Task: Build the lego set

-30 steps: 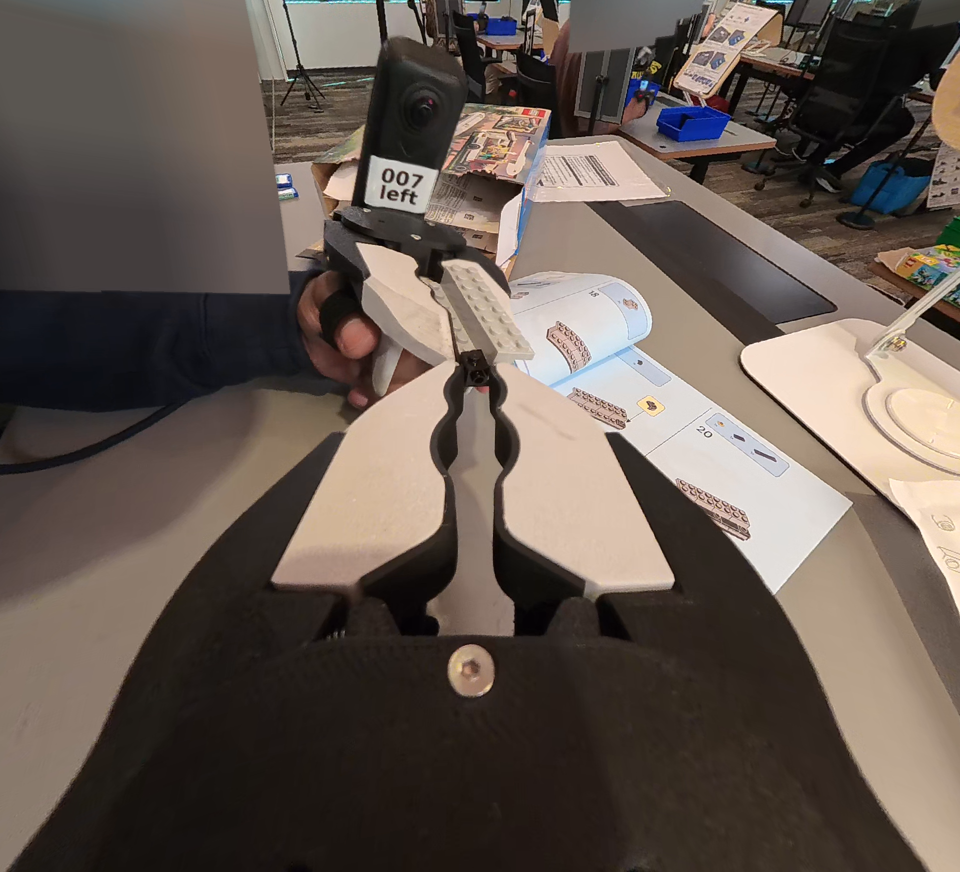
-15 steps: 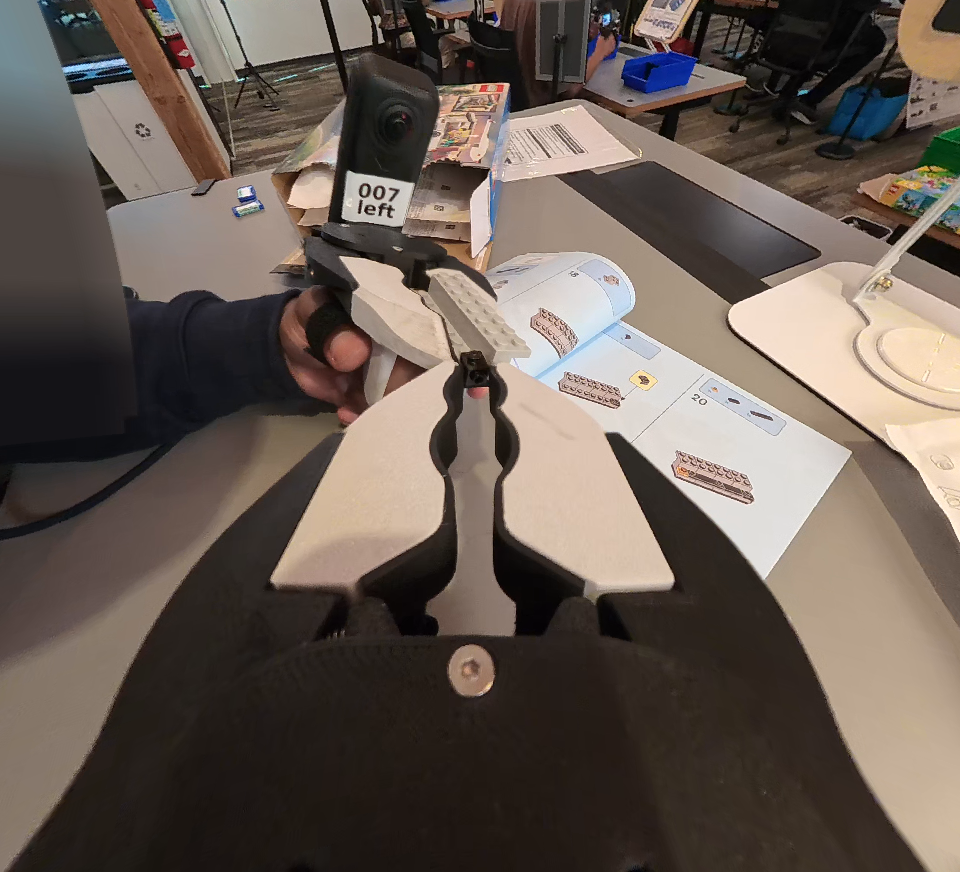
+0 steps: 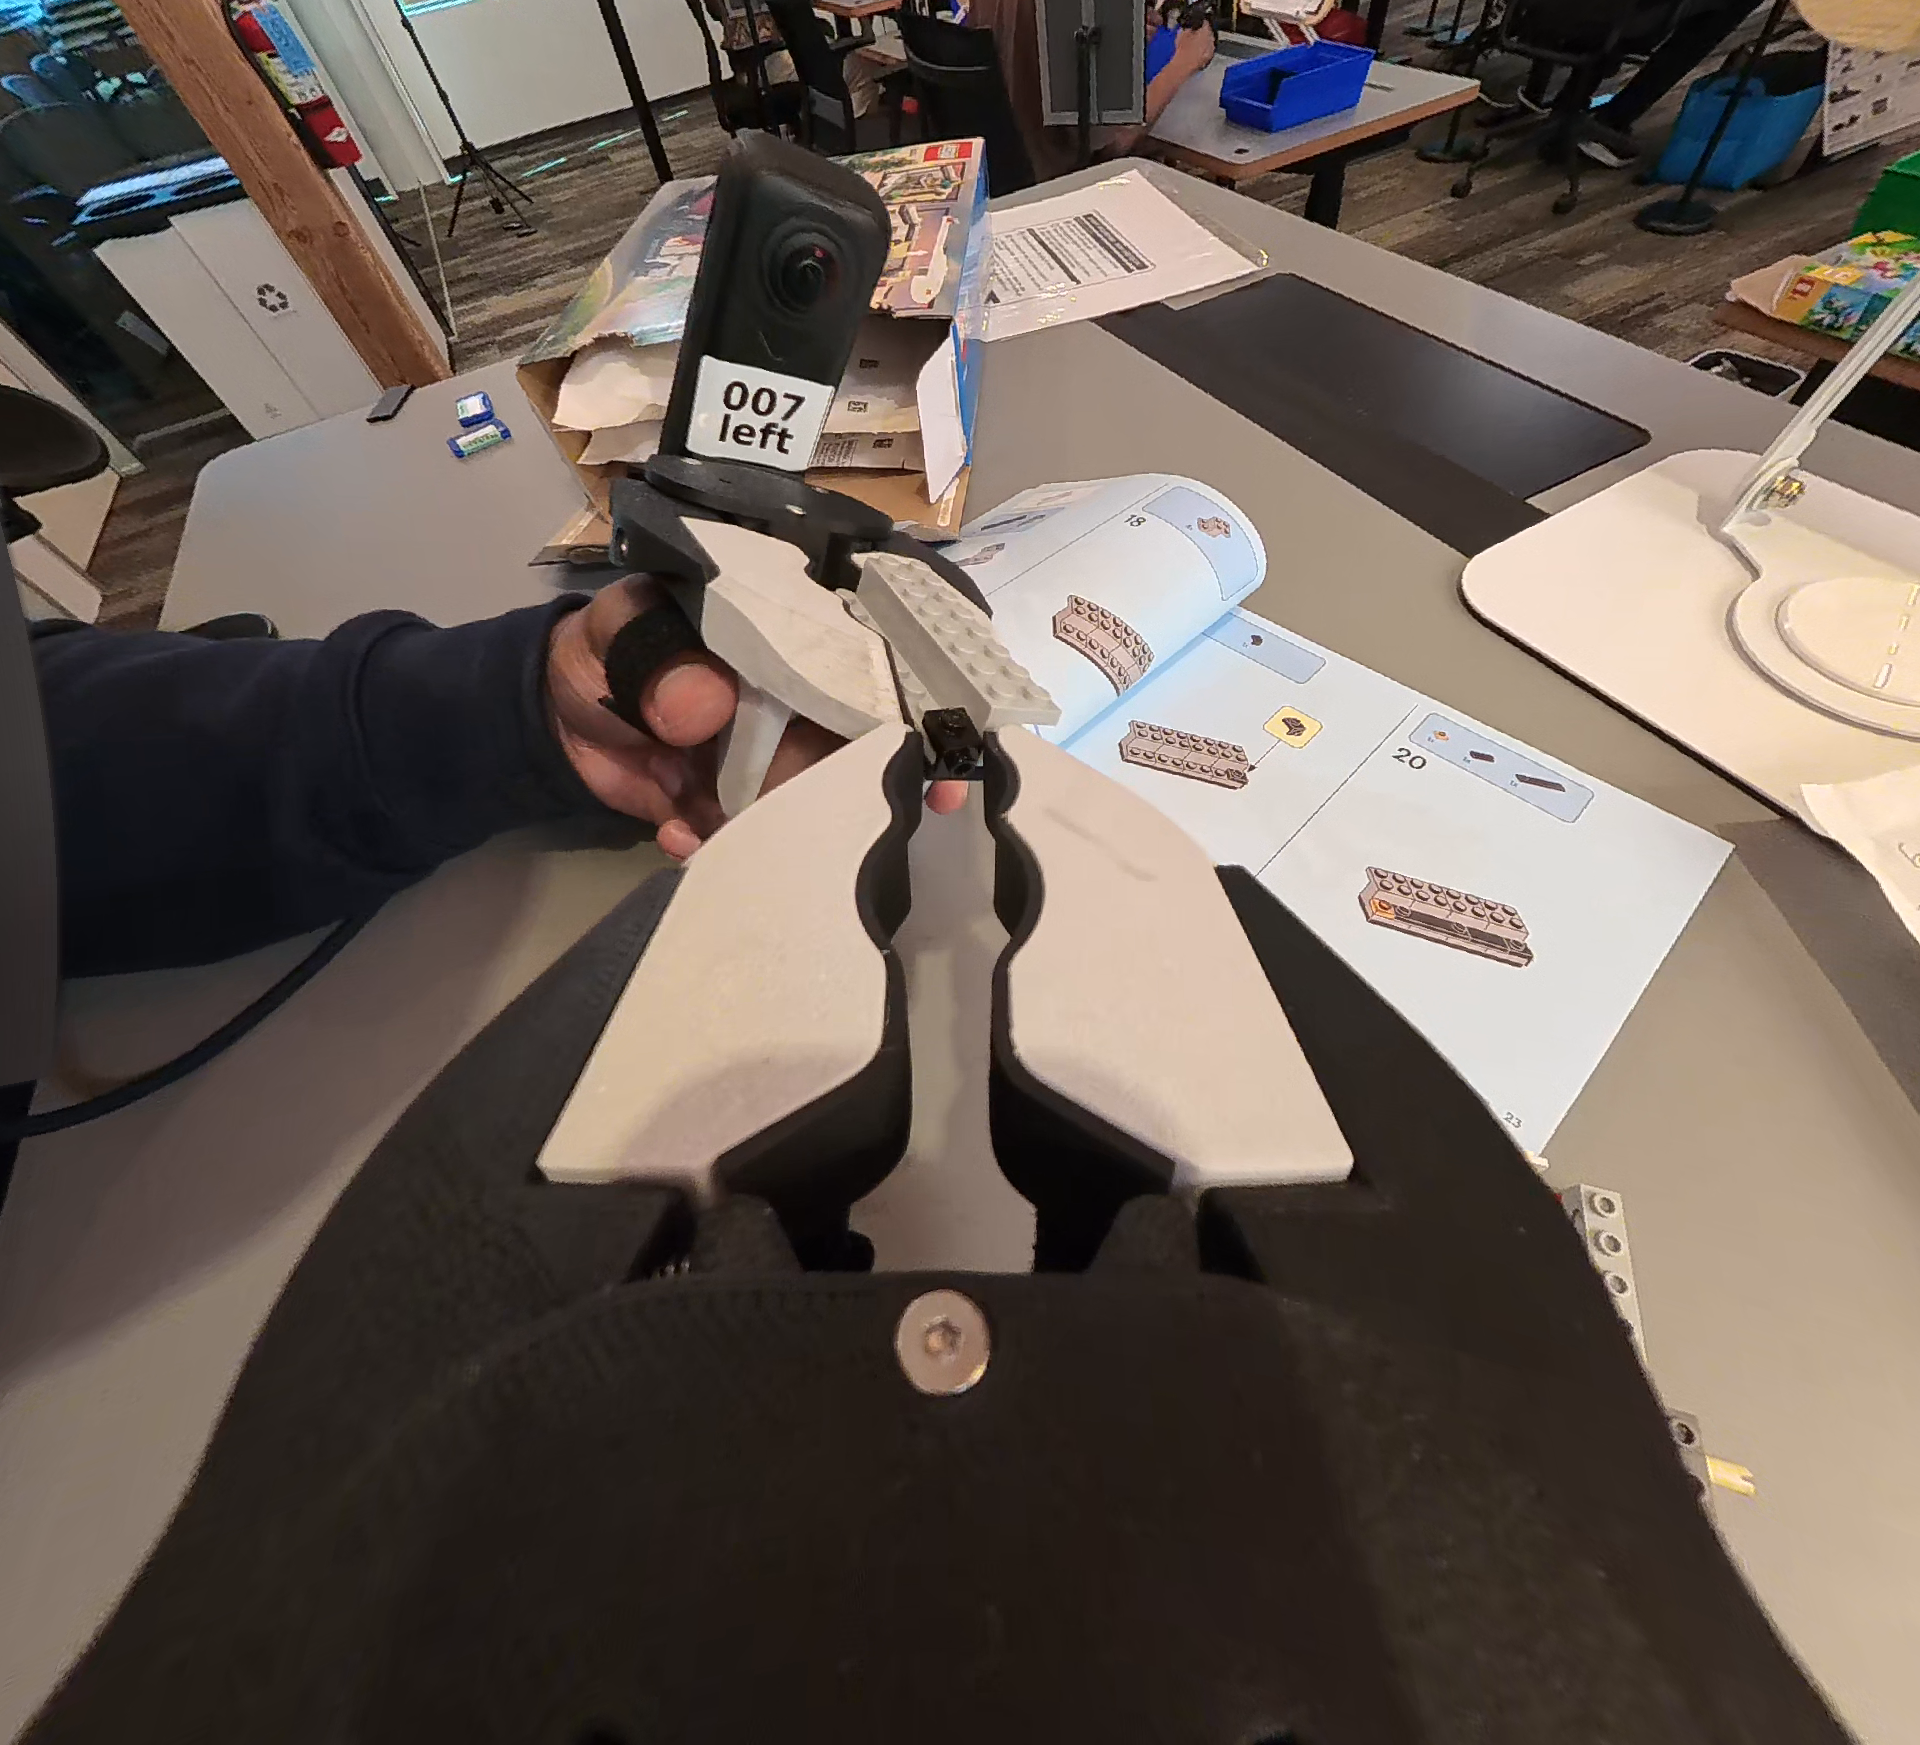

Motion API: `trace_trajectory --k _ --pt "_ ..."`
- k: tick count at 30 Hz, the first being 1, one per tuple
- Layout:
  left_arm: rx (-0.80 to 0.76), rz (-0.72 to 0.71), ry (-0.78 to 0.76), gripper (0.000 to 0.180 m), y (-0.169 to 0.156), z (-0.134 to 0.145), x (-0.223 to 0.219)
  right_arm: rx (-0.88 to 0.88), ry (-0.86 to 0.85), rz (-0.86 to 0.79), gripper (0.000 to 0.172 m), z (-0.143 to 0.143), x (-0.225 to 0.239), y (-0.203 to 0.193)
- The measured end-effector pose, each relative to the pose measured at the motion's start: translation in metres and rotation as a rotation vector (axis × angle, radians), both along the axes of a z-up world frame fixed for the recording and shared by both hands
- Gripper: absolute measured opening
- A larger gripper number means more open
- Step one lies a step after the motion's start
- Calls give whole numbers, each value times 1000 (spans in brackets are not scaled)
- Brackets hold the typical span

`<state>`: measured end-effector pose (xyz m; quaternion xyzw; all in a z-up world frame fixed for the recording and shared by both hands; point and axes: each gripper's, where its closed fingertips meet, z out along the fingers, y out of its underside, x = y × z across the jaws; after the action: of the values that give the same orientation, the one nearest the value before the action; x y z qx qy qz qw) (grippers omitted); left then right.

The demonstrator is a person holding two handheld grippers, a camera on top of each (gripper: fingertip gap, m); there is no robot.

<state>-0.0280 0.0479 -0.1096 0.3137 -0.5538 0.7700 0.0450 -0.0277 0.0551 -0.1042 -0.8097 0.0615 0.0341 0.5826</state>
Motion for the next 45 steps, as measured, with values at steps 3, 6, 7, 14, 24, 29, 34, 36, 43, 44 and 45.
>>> trace_trajectory --k 3,6,7,14,24,29,34,36,43,44,45 --pt "-10 -3 6 18 0 1 0 6 11 -4 10 1 0 0" --pt "-33 -10 22 17 0 1 0 13 25 -8 10 2 0 1" --pt "-42 -13 25 17 0 2 0 17 34 -9 10 3 0 1" --pt "-112 -34 60 18 1 5 0 51 104 -12 10 6 1 2" --pt "-200 -36 105 17 3 9 3 82 197 -47 10 10 4 4" --pt "-171 -22 85 18 -1 8 4 48 246 -65 9 10 6 1" --pt "-187 -29 81 17 -4 9 3 7 261 -57 11 9 4 -3" --pt "-205 -31 82 17 -5 11 3 2 267 -63 12 11 5 -4" --pt "-228 -24 94 17 -6 11 5 -5 267 -86 12 14 6 -3" --pt "-231 -23 96 17 -6 11 5 -4 270 -84 12 14 5 -3" --pt "-234 -22 98 17 -5 11 5 -2 273 -82 12 15 5 -3"
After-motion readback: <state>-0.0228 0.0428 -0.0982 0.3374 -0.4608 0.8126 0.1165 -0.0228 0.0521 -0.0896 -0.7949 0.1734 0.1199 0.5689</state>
